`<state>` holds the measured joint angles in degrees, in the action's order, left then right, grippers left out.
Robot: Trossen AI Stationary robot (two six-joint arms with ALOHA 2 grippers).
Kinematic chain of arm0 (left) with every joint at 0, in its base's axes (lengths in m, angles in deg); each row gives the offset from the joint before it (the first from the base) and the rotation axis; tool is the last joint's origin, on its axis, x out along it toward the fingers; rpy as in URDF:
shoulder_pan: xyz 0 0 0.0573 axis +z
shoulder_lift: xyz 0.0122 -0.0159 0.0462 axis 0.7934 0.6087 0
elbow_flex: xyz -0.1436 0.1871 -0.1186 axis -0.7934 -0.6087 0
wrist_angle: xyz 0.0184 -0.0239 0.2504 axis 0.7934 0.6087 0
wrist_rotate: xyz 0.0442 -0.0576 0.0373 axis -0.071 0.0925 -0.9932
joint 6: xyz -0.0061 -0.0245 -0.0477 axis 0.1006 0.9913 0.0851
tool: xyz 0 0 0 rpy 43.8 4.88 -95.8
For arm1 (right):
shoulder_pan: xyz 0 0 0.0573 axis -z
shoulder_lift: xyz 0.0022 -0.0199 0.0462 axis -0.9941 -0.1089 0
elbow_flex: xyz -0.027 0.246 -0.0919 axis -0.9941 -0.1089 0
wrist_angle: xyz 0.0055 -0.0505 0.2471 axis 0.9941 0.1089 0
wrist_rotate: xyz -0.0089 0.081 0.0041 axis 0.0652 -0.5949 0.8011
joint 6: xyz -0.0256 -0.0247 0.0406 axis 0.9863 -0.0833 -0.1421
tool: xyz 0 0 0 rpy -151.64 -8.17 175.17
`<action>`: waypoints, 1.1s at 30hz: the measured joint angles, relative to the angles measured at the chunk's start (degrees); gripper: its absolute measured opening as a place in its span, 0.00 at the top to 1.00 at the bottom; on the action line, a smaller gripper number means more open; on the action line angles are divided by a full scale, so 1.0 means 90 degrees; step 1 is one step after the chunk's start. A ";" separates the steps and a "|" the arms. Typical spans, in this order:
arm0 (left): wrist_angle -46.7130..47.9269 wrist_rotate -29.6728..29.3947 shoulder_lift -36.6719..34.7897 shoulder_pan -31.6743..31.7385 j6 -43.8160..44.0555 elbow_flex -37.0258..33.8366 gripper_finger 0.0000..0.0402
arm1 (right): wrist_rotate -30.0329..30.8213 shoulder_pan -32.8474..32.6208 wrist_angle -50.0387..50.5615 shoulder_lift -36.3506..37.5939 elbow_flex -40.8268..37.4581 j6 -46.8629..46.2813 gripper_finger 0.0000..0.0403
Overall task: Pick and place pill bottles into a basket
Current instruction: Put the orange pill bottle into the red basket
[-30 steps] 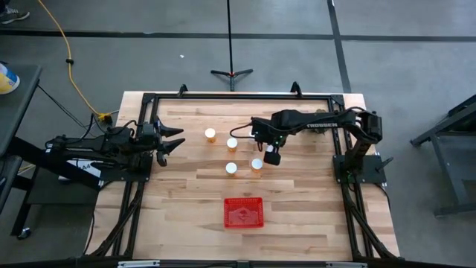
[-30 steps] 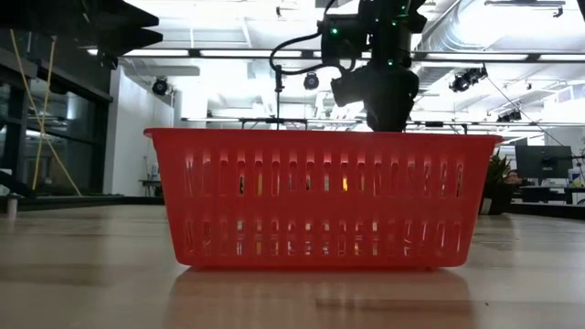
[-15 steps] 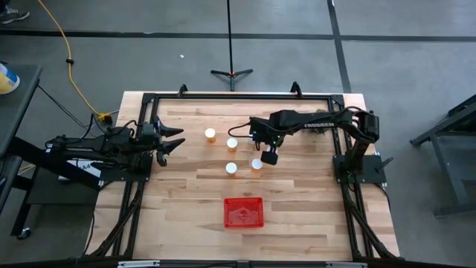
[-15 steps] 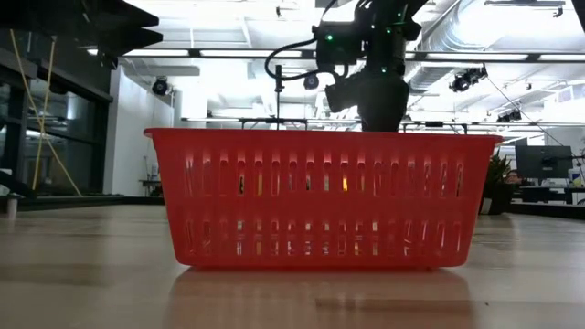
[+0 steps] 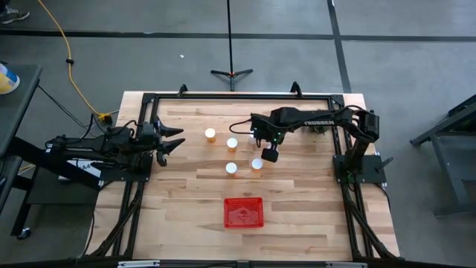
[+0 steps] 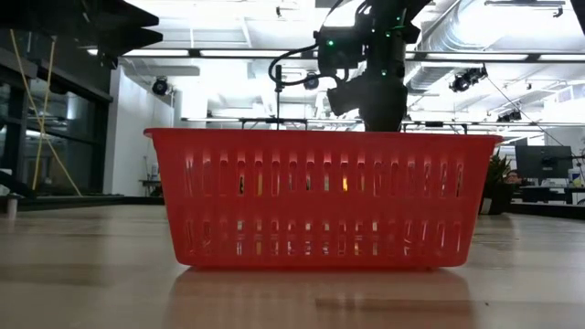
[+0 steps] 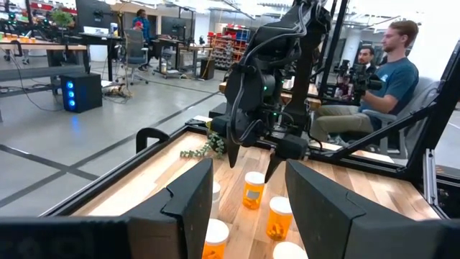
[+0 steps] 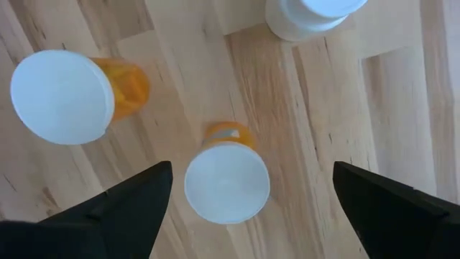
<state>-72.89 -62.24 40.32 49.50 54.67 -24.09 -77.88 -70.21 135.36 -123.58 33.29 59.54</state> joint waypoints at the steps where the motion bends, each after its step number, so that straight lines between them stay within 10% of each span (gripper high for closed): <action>1: 0.0000 0.0000 0.0000 0.0000 0.0000 0.0000 0.47 | -0.0065 0.0000 0.0000 0.0000 0.0000 -0.0027 0.07; 33: 0.0000 0.0000 0.0000 0.0000 0.0000 0.0000 0.47 | -0.0482 -0.0007 -0.0644 -0.0009 -0.0596 -0.0328 0.10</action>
<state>-72.89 -62.24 40.32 49.50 54.67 -24.09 -82.22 -70.27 129.56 -123.66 27.92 56.58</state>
